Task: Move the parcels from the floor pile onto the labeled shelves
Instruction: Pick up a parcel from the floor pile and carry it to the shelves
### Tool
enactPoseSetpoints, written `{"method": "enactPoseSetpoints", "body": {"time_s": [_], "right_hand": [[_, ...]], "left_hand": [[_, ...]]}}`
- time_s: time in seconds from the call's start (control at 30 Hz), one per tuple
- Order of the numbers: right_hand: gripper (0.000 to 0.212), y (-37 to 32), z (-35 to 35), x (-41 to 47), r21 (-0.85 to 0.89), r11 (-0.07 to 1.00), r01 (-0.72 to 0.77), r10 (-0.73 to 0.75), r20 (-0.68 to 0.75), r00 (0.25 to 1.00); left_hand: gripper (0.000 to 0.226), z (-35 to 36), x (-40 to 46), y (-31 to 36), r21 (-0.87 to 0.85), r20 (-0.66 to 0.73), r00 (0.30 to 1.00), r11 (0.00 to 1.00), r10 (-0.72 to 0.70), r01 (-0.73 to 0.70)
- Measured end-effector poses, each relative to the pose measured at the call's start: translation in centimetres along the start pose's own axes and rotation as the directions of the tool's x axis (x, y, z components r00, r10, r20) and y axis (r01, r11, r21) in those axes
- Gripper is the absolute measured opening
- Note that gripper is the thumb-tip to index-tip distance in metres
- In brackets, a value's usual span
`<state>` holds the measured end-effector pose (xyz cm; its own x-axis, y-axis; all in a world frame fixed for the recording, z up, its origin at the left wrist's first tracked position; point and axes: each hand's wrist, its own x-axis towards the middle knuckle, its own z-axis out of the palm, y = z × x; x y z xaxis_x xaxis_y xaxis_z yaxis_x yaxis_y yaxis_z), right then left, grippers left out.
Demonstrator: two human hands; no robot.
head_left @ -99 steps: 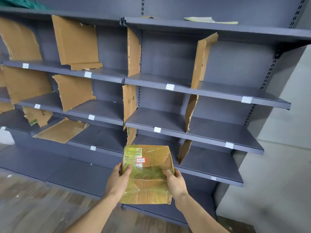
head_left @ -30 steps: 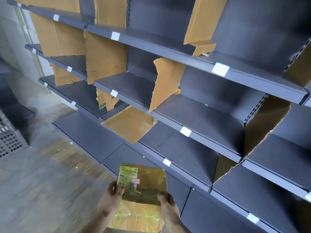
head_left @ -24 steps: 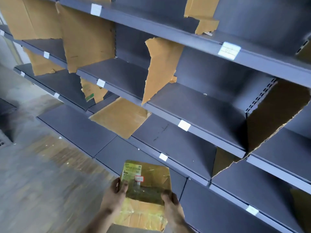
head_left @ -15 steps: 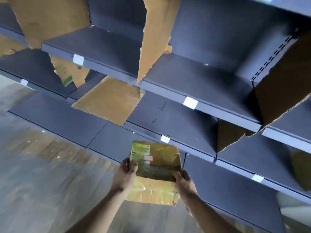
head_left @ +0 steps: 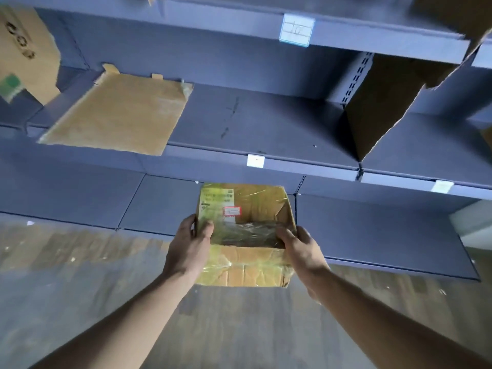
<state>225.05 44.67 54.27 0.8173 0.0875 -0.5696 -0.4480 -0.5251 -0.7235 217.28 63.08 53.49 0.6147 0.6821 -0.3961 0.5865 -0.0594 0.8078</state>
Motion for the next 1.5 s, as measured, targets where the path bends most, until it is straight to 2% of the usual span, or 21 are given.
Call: {"method": "enactPoseSetpoints", "body": {"time_s": [0.1, 0.23, 0.37, 0.43, 0.57, 0.8, 1.27, 1.37, 1.5], "right_hand": [[0.029, 1.5, 0.2, 1.0, 0.027, 0.999, 0.019, -0.019, -0.017, 1.000], [0.055, 1.8, 0.0, 1.3, 0.066, 0.997, 0.051, -0.049, -0.033, 0.998], [0.061, 0.7, -0.9, 1.1, 0.103, 0.991, 0.083, -0.078, -0.051, 0.996], [0.059, 0.2, -1.3, 0.8, 0.121, 0.989, 0.088, -0.083, -0.050, 0.995], [0.037, 0.1, -1.9, 0.9, 0.140, 0.988, 0.059, -0.053, -0.045, 0.998], [0.031, 1.6, -2.1, 1.6, 0.149, 0.988, 0.029, -0.024, -0.039, 0.999], [0.035, 3.2, -2.7, 1.7, 0.093, 0.996, 0.004, 0.001, -0.053, 0.999], [0.033, 2.7, -2.9, 1.2, 0.094, 0.995, 0.039, -0.032, -0.077, 0.996], [0.044, 0.7, -3.4, 0.6, 0.092, 0.987, 0.132, -0.119, -0.133, 0.984]], "left_hand": [[0.026, 1.3, 0.3, -1.0, -0.019, 0.000, 1.000, 1.000, 0.018, -0.018], [0.025, 2.0, 0.0, -0.8, -0.069, -0.009, 0.999, 0.996, 0.052, -0.052], [0.032, 2.0, 0.0, 0.8, -0.108, -0.033, 0.994, 0.988, 0.104, -0.107], [0.036, 2.0, 0.0, 1.7, -0.120, -0.040, 0.993, 0.986, 0.110, -0.114], [0.038, 2.2, 0.1, 2.2, -0.110, -0.029, 0.993, 0.987, 0.114, -0.116], [0.034, 3.3, -0.2, 1.4, -0.013, -0.013, 0.996, 0.996, 0.086, -0.086], [0.037, 4.2, -1.4, 1.1, 0.044, 0.036, 0.999, 0.999, 0.024, -0.025], [0.038, 4.0, -1.6, 1.3, 0.012, 0.020, 0.999, 0.999, 0.037, -0.037], [0.036, 3.5, -1.5, 3.3, -0.064, -0.015, 0.995, 0.993, 0.098, -0.099]]}}
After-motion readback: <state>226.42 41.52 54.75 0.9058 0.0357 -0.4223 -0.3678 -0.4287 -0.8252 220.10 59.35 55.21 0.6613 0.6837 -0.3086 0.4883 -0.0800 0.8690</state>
